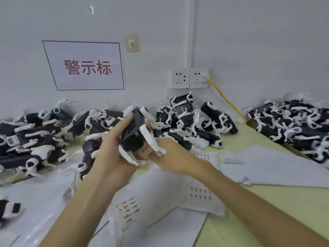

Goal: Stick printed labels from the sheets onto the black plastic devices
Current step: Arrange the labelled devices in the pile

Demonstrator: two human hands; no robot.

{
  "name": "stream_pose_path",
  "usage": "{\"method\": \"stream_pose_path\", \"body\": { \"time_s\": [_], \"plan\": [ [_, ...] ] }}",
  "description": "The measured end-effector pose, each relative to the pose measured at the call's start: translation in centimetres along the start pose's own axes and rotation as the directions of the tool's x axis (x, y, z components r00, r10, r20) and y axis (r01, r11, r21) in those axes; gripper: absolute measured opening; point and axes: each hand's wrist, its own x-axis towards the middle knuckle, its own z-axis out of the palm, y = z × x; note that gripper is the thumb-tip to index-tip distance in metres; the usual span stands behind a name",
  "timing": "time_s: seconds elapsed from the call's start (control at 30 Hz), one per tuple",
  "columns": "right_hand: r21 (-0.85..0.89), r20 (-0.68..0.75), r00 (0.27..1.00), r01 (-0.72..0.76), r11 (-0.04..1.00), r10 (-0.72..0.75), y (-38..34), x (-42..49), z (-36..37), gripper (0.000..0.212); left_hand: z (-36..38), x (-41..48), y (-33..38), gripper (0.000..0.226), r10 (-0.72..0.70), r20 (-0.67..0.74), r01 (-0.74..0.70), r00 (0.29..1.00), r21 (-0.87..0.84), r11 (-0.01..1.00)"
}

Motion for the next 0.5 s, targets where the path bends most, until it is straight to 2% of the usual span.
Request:
{"method": "stream_pose_path", "body": {
  "time_s": [0.1,0.13,0.17,0.23,0.3,0.4,0.5],
  "plan": [
    [0.083,-0.168,0.963,-0.197,0.977,0.209,5.4,-3.3,-2.6,0.016,-1.4,0.7,-1.7,0.027,-0.091,-0.034,0.097,0.995,0.277,0.956],
    [0.065,-0.217,0.940,-0.256,0.964,0.264,7.4,-4.3,-2.9,0.018,-1.8,0.9,-2.5,0.030,-0.089,-0.080,0.113,0.993,0.400,0.910],
    [0.001,-0.238,0.917,-0.328,0.945,0.319,9.1,-5.3,-3.2,0.029,-2.3,1.1,-3.3,0.032,-0.069,-0.114,0.118,0.991,0.517,0.848],
    [-0.218,-0.131,0.883,-0.470,0.856,0.451,11.5,-6.4,-3.2,0.071,-3.1,1.4,-4.5,0.037,-0.032,-0.119,0.105,0.992,0.680,0.726],
    [-0.356,-0.002,0.851,-0.491,0.795,0.525,12.8,-7.0,-2.7,0.100,-3.9,1.5,-5.3,0.043,0.001,-0.106,0.080,0.994,0.751,0.656],
    [-0.270,-0.035,0.863,-0.493,0.827,0.503,12.9,-7.2,-2.6,0.105,-4.9,1.6,-5.4,0.042,0.116,-0.118,0.034,0.986,0.828,0.559],
    [-0.148,-0.152,0.871,-0.488,0.860,0.468,11.8,-7.2,-2.8,0.094,-6.2,1.6,-5.2,0.037,0.328,-0.117,0.036,0.937,0.969,0.243]
  ]
}}
